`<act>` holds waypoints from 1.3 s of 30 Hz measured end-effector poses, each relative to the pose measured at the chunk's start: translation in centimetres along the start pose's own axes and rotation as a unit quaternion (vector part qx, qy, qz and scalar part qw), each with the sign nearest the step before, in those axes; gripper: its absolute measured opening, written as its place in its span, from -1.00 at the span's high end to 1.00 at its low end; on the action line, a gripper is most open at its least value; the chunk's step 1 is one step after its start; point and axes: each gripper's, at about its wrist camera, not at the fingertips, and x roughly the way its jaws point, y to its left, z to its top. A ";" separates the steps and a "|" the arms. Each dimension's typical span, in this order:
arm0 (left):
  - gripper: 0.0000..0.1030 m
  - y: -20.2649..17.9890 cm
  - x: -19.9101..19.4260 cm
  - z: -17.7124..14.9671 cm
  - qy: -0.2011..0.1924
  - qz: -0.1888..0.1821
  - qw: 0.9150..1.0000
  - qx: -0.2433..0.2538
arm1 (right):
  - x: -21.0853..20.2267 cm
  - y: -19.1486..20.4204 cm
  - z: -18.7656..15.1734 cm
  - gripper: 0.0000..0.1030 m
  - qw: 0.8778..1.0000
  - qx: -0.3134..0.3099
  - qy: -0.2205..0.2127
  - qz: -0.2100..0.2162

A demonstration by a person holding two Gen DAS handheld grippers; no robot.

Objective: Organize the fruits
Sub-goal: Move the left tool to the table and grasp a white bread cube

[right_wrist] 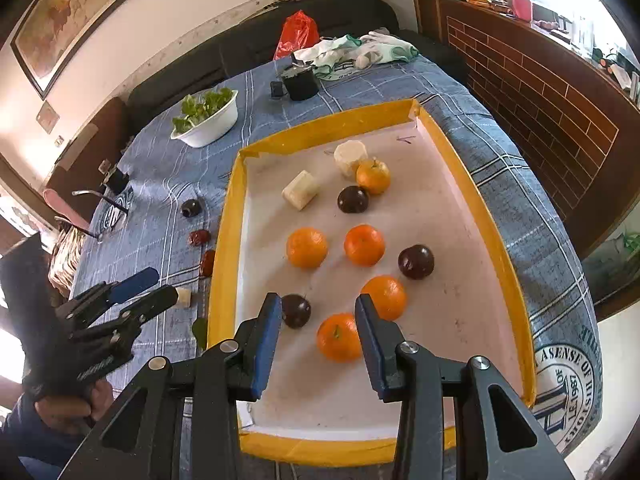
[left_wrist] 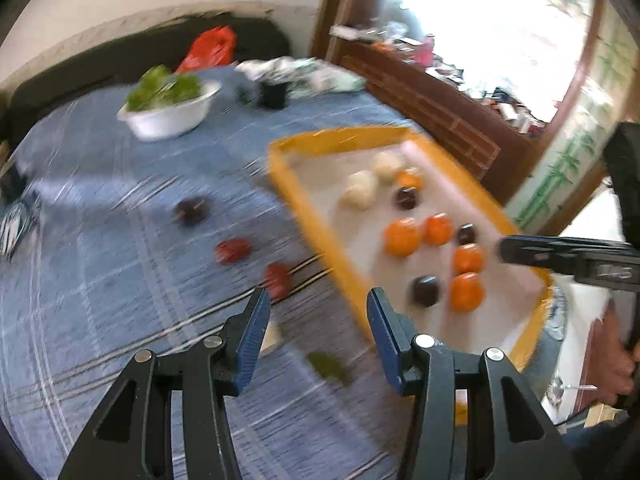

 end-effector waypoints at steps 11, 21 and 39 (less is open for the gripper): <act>0.05 3.0 2.9 -1.8 0.036 0.012 0.998 -0.040 | -0.6 1.3 -1.0 0.19 1.000 -0.009 0.001 -0.012; 0.45 3.2 3.4 -2.3 0.030 0.022 0.999 -0.022 | -0.6 3.0 -0.6 0.19 1.000 -0.024 -0.003 0.007; 0.44 6.4 -3.1 -6.1 0.014 0.045 0.999 -0.022 | 7.5 12.9 2.2 0.19 0.994 -0.063 0.069 0.064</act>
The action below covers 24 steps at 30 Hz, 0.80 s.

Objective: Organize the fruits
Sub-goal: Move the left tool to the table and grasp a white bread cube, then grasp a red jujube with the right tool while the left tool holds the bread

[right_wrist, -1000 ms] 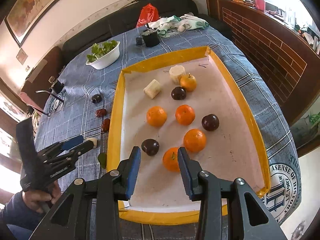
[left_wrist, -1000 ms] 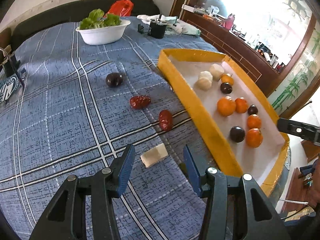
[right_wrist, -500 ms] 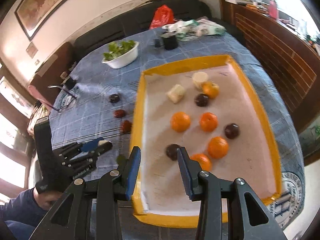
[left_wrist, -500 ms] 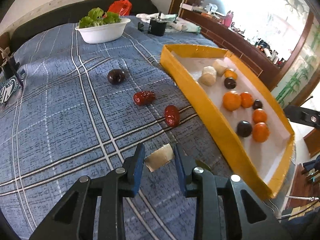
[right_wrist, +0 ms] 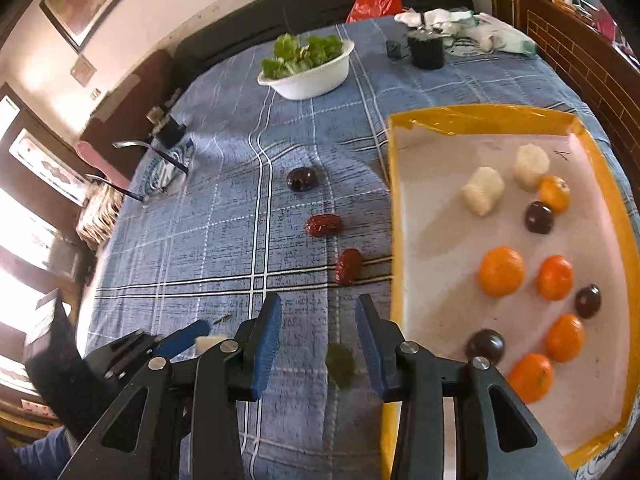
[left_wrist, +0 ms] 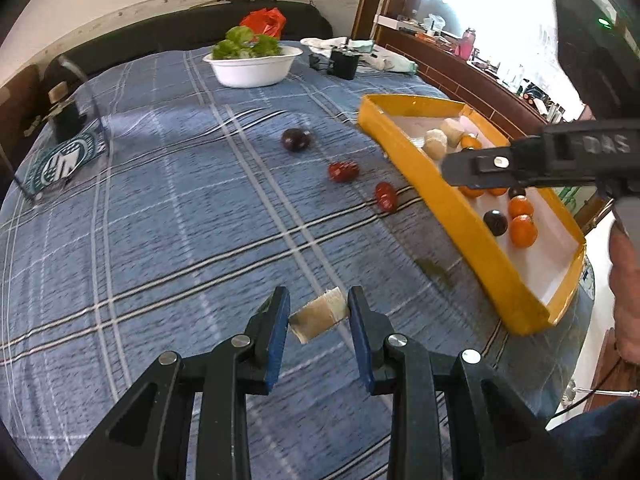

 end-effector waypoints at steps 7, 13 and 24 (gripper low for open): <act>0.44 1.7 -0.9 -0.9 -0.001 0.012 1.000 -0.003 | 3.1 1.2 1.3 0.19 0.999 -0.005 0.018 -0.034; 0.44 3.0 -1.6 -1.2 -0.003 0.018 1.000 -0.007 | 5.1 1.2 1.8 0.19 0.996 0.002 0.030 -0.082; 0.44 4.2 -1.9 -1.3 -0.003 0.021 1.000 -0.011 | 7.1 0.5 1.8 0.64 0.993 0.027 0.044 -0.106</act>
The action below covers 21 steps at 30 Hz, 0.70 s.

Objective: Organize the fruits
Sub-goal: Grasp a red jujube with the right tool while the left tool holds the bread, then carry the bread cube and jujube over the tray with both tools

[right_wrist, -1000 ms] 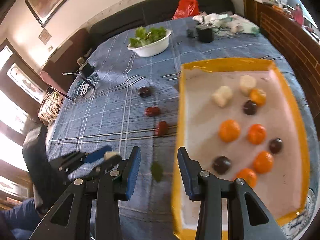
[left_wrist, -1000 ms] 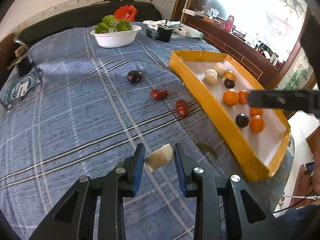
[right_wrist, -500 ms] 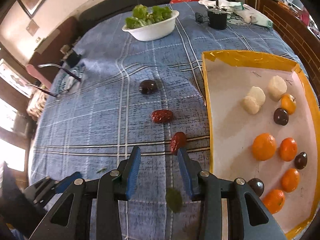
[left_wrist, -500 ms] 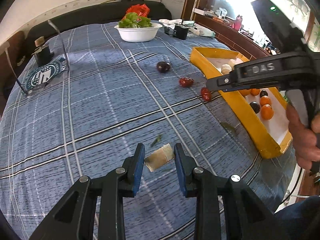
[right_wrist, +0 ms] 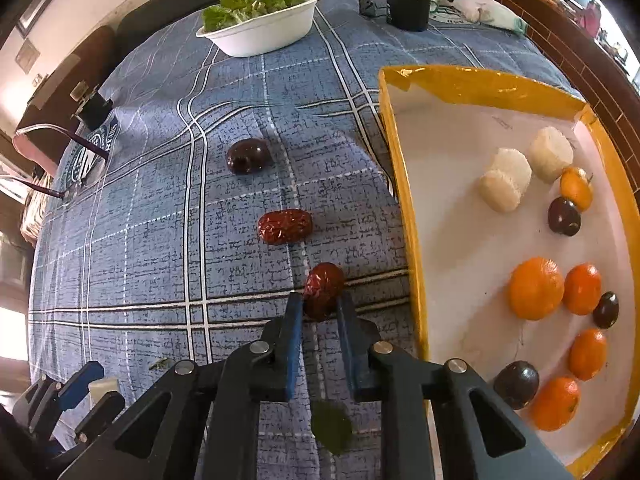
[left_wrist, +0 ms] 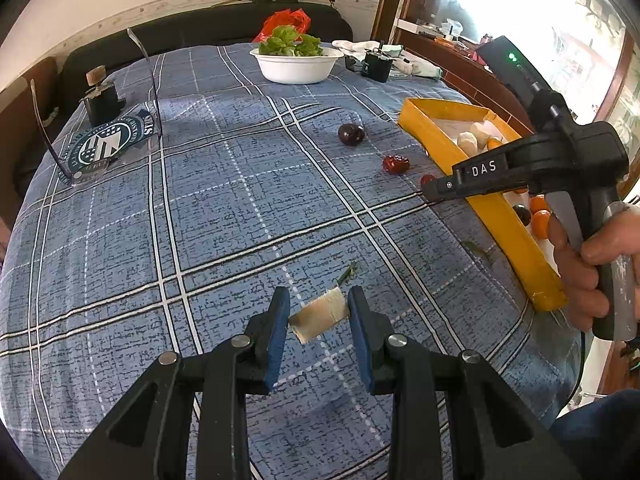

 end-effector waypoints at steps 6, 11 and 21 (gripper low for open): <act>0.44 -0.1 0.1 0.0 0.001 -0.002 1.000 0.002 | -2.1 1.5 -1.5 0.63 0.998 -0.009 -0.026 0.063; 0.44 -0.6 0.3 0.2 0.001 -0.008 1.000 0.011 | -3.6 3.1 -3.5 0.63 0.994 -0.027 -0.034 0.097; 0.44 -2.6 0.8 1.0 0.003 -0.039 0.998 0.044 | -7.0 1.2 -8.1 0.63 0.993 -0.008 -0.064 0.100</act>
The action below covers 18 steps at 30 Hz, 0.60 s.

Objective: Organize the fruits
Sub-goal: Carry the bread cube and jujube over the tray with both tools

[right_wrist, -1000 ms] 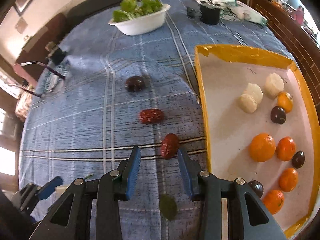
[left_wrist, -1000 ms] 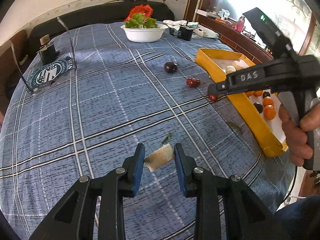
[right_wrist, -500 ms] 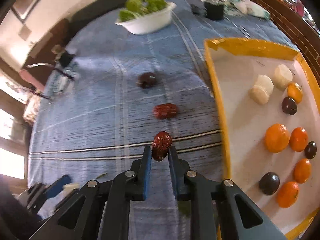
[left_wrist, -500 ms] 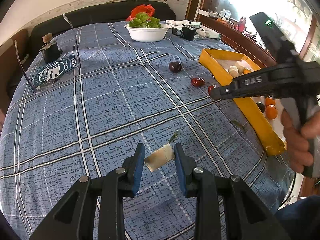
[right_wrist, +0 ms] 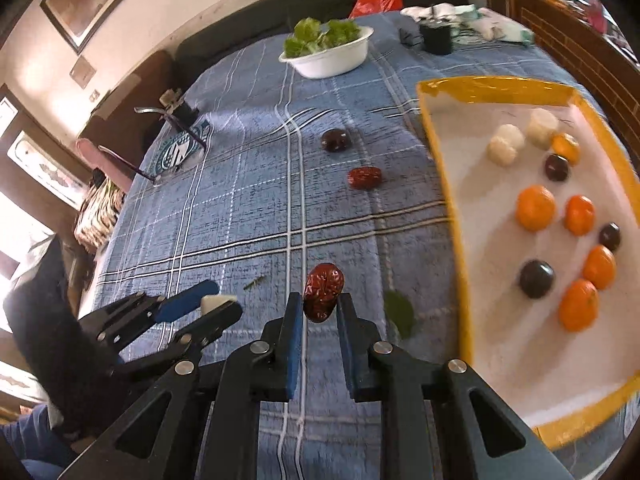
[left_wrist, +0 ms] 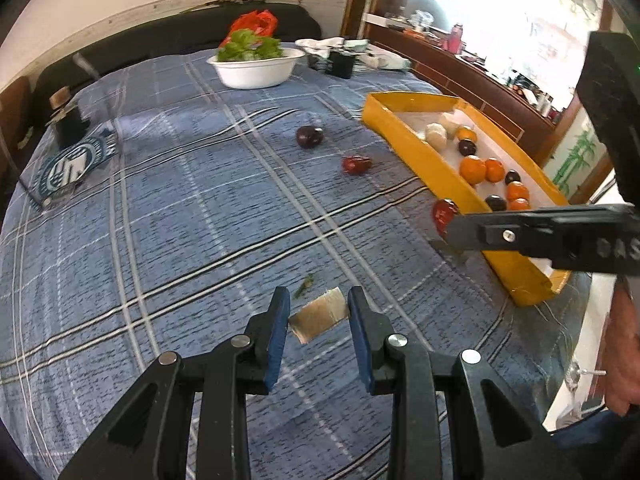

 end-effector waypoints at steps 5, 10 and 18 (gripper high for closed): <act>0.44 -2.4 -0.3 1.2 -0.011 -0.013 0.999 0.031 | -2.4 -1.8 -0.9 0.63 0.999 0.030 -0.020 0.000; 0.44 -4.4 -0.8 2.1 -0.018 0.000 0.999 0.046 | -3.8 -3.7 -0.6 0.63 0.999 0.042 -0.035 0.003; 0.44 -9.6 -0.5 3.5 -0.020 0.016 0.998 0.064 | -6.3 -7.3 -0.6 0.63 0.998 0.035 -0.047 0.014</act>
